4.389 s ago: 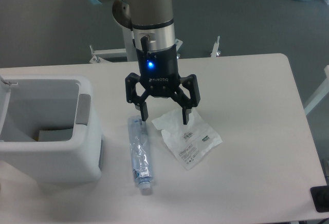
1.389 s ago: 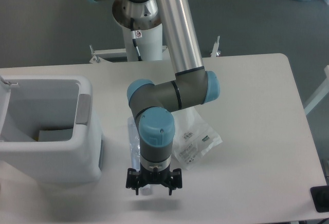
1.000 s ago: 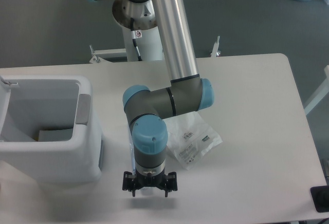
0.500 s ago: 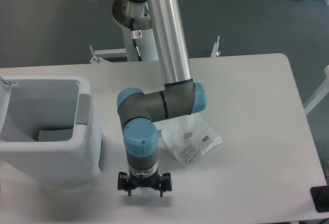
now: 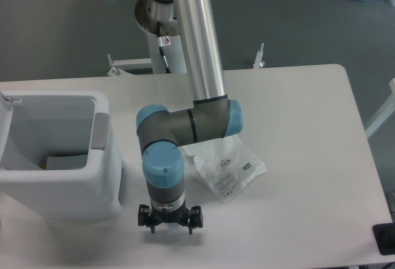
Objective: Place the trash in the trash can
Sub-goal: 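Close the gripper around the bottle's cap end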
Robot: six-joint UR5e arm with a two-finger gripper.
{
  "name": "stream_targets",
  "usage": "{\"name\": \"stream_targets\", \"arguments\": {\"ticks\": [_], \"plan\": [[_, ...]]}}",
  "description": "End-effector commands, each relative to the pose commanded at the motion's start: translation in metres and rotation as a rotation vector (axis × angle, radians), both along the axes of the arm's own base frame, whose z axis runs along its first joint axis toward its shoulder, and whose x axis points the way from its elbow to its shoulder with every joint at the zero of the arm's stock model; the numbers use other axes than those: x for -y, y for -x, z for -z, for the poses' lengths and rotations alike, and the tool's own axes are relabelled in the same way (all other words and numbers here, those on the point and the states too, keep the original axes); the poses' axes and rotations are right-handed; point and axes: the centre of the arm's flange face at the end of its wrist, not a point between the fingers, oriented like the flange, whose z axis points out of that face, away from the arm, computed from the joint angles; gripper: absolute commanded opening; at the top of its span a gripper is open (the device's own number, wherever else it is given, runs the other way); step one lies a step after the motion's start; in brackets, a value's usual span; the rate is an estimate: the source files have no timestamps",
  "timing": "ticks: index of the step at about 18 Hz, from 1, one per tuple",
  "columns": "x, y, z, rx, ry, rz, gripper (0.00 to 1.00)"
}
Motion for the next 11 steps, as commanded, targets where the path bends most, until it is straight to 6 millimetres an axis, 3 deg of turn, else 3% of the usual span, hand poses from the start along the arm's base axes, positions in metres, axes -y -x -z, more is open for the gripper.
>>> {"name": "stream_targets", "arguments": {"ticks": [11], "plan": [[0.004,-0.0021,0.0042,0.0,0.012,-0.002,0.89]]}}
